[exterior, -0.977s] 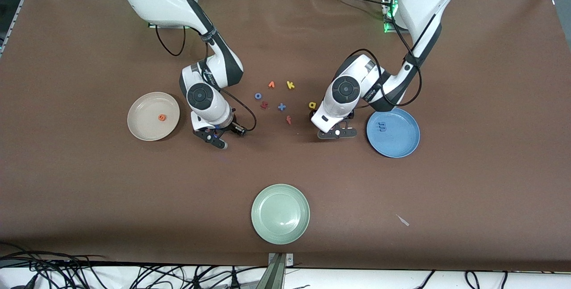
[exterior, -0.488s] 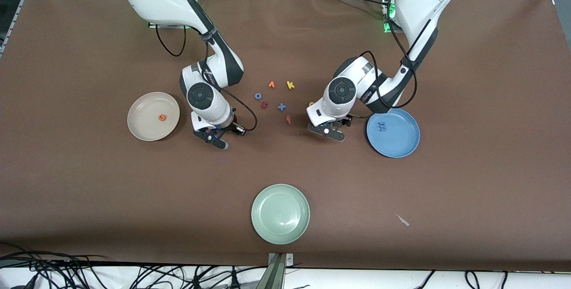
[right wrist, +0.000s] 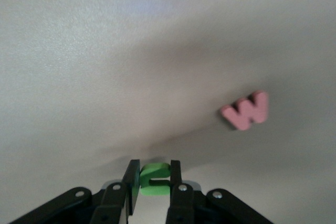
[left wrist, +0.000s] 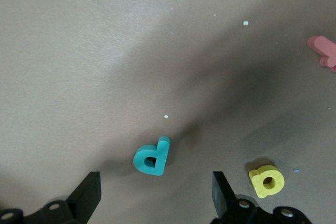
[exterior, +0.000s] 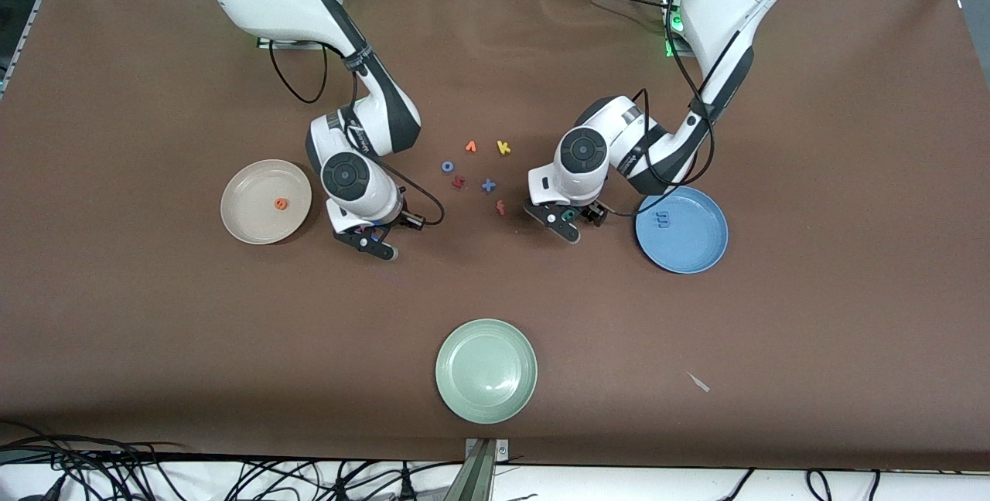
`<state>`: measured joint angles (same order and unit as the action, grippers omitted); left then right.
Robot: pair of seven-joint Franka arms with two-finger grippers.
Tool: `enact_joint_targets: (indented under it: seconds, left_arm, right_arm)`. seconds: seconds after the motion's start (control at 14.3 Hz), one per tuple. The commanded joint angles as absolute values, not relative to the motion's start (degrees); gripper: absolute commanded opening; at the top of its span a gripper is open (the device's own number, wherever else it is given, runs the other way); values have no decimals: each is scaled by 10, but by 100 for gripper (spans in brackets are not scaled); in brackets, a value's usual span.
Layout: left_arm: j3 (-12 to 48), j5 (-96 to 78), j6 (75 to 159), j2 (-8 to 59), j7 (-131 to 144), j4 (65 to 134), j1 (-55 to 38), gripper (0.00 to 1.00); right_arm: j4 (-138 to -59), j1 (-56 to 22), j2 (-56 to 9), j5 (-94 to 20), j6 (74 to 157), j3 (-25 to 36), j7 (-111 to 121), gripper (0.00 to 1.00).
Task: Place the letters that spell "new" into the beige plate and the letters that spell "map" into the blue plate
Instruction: 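Drop the green letter on the cream plate while the left gripper grasps teal letter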
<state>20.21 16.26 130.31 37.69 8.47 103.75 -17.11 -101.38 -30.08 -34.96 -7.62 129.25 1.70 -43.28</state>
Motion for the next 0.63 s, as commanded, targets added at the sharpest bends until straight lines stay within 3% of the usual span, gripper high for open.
enact_joint_targets:
  seconds: [0.0, 0.56]
  left_arm:
    - [202, 181, 1323, 381, 74, 1039, -171, 79]
    - [202, 183, 1326, 385, 73, 1044, -171, 77]
  right_arm:
    - [-1019, -290, -316, -86, 1227, 37, -353, 17]
    - [-1199, -290, -186, -67, 1253, 149, -56, 18]
